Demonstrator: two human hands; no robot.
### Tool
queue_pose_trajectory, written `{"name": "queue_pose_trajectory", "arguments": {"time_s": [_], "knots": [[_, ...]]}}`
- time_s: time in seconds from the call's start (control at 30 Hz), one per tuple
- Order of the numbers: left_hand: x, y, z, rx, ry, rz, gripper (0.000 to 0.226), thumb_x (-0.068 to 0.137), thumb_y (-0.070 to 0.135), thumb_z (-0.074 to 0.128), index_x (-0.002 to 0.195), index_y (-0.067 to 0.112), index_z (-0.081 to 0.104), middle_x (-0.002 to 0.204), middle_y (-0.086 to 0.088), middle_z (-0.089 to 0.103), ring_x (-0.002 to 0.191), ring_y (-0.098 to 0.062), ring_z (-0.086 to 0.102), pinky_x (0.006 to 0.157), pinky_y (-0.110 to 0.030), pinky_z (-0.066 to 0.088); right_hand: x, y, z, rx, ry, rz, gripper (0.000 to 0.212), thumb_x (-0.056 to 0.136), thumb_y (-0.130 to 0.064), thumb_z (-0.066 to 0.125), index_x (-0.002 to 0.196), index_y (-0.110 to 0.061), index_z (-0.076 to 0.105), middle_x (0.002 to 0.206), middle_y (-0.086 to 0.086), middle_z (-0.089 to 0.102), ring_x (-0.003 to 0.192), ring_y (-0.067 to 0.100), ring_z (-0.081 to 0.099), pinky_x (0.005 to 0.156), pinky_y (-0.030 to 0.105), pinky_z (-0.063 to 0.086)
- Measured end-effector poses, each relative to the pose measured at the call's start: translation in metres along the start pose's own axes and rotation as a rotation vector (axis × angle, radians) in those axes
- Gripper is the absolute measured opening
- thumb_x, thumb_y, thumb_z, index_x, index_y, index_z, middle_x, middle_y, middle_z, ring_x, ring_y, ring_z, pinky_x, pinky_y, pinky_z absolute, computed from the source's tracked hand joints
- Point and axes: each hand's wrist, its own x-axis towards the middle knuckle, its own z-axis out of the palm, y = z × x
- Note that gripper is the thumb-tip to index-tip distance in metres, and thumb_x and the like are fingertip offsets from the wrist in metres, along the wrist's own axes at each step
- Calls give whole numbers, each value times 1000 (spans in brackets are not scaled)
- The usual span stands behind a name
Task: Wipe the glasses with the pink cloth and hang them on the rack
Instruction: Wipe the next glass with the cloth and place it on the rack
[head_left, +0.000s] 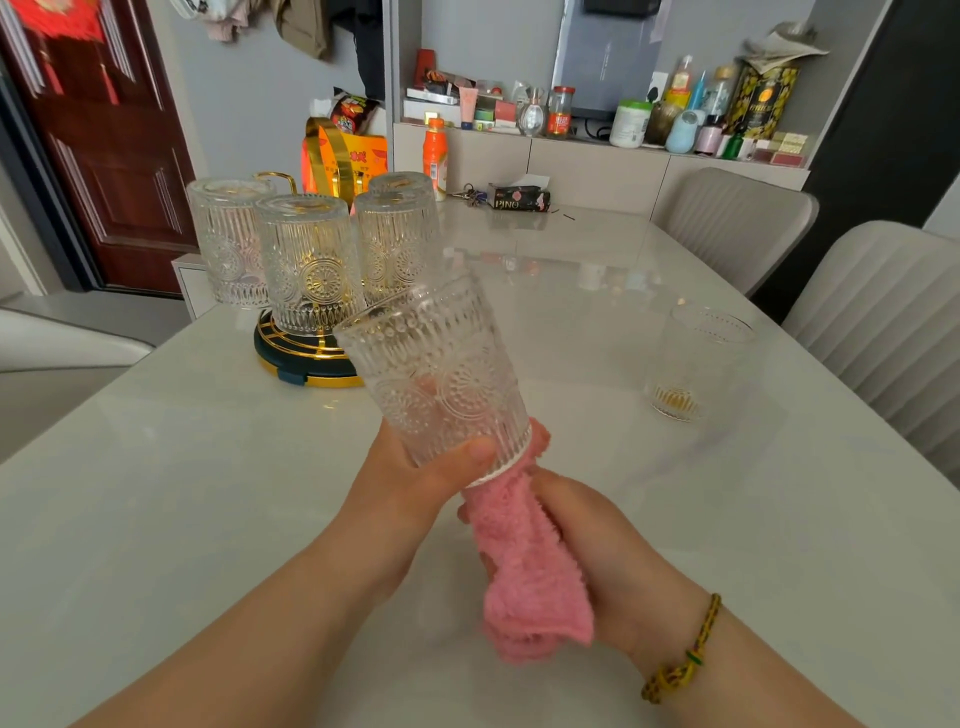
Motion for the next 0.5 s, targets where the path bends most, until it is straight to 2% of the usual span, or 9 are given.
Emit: {"name": "queue_pose_trajectory", "arguments": {"time_s": [0.07,0.1,0.17,0.27,0.3,0.37,0.43,0.47,0.5], "knots": [[0,1,-2,-33,4,-23,84,36,51,81,104,7,59,84,1,73,82,-14,68,67,-20,53,1,5,1,-106,-22,-35,21,92,-18,42,86,-8,59,71,3,61,56,8,57,53,18,47],[0,1,-3,-36,10,-39,83,38,45,78,107,4,58,84,0,72,82,-16,68,68,-22,53,1,7,2,-133,-40,-44,21,93,-17,41,88,-9,60,75,4,62,60,8,58,57,18,48],[1,0,-2,-27,5,-40,83,39,42,76,108,1,57,81,0,71,79,-15,67,66,-23,53,-2,5,2,-134,-79,-28,23,92,-16,41,81,-10,61,70,3,62,56,7,58,54,17,48],[3,3,-2,18,11,-16,86,36,56,80,102,5,58,80,2,72,76,-12,69,63,-22,53,-7,-5,-1,-114,-110,36,20,82,-21,56,65,-11,59,56,2,56,45,9,51,45,15,42],[3,5,-3,18,16,-16,88,37,60,79,102,6,58,82,3,73,78,-11,69,64,-20,53,-7,-8,-3,-126,-96,37,17,74,-22,64,65,-10,58,58,5,54,46,10,49,46,16,40],[5,4,-6,34,51,-27,88,37,56,79,109,8,58,90,4,73,88,-11,69,69,-17,52,-5,-12,-8,-134,-33,19,15,67,-23,63,60,-10,59,55,6,51,45,11,47,45,16,38],[4,3,-9,34,79,-55,79,42,45,72,113,14,57,99,5,71,96,-9,66,75,-16,52,-2,-15,-15,-75,52,-16,40,81,-17,54,41,-15,57,40,1,49,34,8,44,39,12,34],[4,3,-10,46,97,-69,78,42,42,71,114,17,56,100,7,70,95,-9,66,74,-13,51,-2,-17,-19,-47,91,-42,51,86,-14,45,36,-14,56,35,-1,48,30,7,44,37,10,33],[3,3,-11,78,121,-81,77,41,39,72,113,21,55,100,9,68,93,-7,66,72,-11,51,-2,-21,-23,-10,123,-86,53,88,-13,39,38,-14,57,35,-2,50,30,7,46,37,9,34]]}}
